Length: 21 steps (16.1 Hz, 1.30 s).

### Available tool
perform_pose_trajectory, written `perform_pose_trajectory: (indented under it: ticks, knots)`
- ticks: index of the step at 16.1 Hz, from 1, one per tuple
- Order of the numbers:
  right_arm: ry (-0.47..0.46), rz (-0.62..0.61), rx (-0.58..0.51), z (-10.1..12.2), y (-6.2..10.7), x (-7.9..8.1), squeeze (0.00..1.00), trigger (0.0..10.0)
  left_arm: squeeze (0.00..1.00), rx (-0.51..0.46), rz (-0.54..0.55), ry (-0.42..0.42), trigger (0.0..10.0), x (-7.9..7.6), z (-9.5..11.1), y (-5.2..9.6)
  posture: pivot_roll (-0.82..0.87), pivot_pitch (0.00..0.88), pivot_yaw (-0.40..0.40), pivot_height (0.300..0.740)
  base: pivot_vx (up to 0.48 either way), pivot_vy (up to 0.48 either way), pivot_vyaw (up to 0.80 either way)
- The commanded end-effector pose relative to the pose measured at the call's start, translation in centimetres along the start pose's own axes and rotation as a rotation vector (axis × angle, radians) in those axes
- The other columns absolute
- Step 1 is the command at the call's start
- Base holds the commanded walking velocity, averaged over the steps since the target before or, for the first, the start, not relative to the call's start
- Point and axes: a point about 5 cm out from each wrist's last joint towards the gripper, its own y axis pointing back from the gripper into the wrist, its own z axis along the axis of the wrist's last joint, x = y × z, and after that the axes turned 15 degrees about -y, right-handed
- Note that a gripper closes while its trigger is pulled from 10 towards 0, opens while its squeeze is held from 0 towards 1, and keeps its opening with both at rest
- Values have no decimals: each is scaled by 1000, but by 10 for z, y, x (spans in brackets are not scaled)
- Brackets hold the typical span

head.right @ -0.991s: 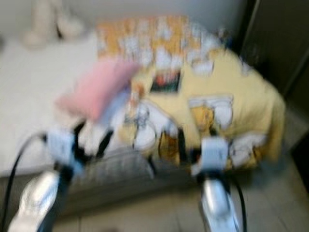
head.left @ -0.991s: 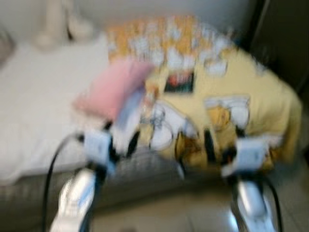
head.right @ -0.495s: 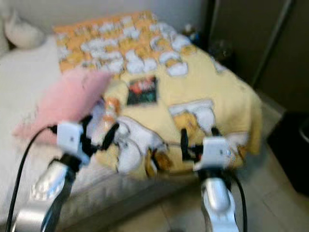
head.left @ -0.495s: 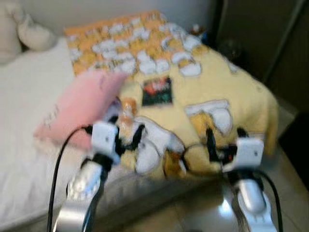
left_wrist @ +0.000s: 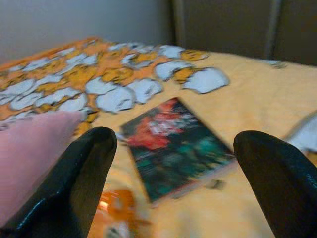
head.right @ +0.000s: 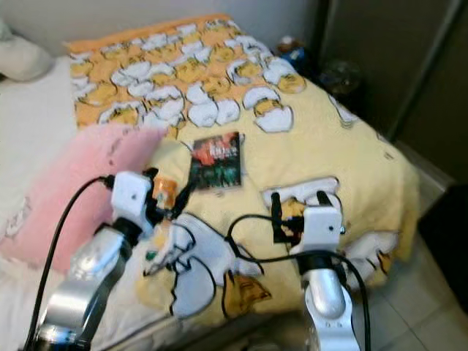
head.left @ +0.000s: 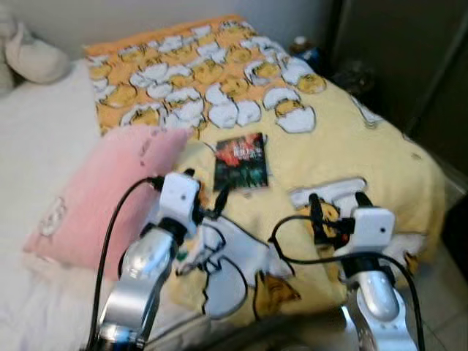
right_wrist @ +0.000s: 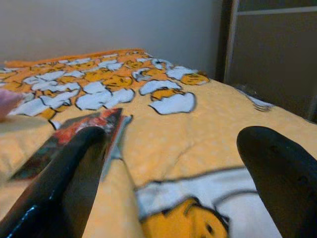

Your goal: Clean up the room

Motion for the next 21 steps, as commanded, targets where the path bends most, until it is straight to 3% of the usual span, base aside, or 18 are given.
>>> perform_pose_trajectory:
  ticks: [1,2,5,11,15,18,19,21]
  knots:
    - [-14,26,8,-2,0,7,0,10000,0,74,32,-23,10000,9,-13,-4,-178,69,75,740,0,0,0]
    - [-17,40,13,-2,-1,8,0,10000,0,98,42,-36,10000,12,-15,-16,-182,69,75,740,0,0,0]
    - [-32,91,44,-5,-1,11,0,10000,0,167,49,20,10000,12,-24,-34,-198,70,78,740,0,0,0]
    - [-57,137,143,-20,11,7,0,10000,0,245,35,77,10000,10,-40,-43,-199,77,74,740,0,0,0]
    - [-58,161,186,-27,18,6,0,10000,0,362,33,72,10000,6,-58,-60,-203,104,54,740,0,0,0]
    - [-56,163,196,-27,22,6,0,10000,0,395,94,100,10000,13,-55,-72,-213,139,41,740,0,0,0]
    - [-55,183,215,-32,25,10,0,10000,0,383,120,99,10000,18,-46,-82,-224,163,39,740,0,0,0]
    - [-63,229,247,-39,28,18,0,10000,0,406,146,81,10000,23,-47,-85,-226,176,38,740,0,0,0]
